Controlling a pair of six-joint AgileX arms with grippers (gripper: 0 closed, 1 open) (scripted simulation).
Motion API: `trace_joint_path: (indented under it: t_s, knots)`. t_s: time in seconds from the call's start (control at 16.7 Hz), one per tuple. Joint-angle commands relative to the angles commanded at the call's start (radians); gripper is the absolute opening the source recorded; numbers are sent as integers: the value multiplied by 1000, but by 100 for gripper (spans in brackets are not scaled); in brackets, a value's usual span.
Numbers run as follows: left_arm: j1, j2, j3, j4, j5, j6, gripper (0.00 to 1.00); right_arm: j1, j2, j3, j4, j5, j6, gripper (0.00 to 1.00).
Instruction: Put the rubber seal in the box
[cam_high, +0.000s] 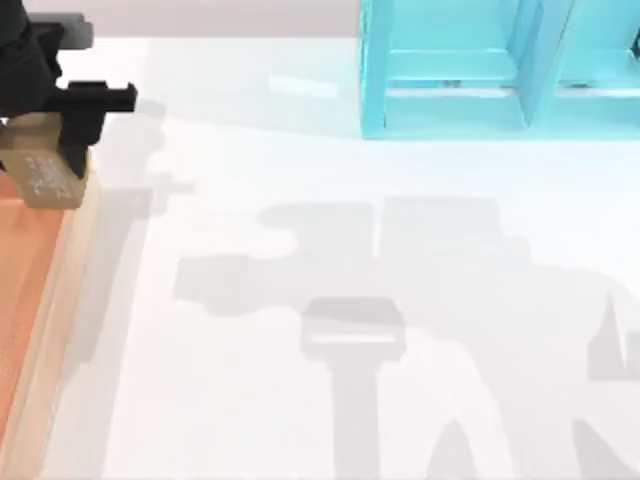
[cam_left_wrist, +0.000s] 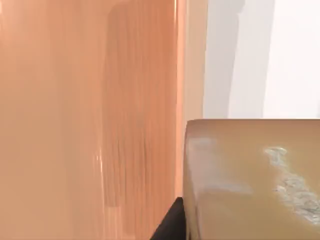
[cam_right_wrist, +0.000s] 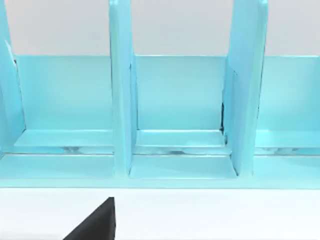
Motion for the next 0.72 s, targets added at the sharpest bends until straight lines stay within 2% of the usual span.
trace_joint_path:
  t_s: [0.18,0.48,0.72]
  knots:
    - [101,-47,-48,-3,-2,96,0,0,0,0,0,0,0,100]
    - [345,-134,-135,-9,-2,342,0,0,0,0,0,0,0,100]
    - [400,-163,-174,-20,-3,400,0,0,0,0,0,0,0,100]
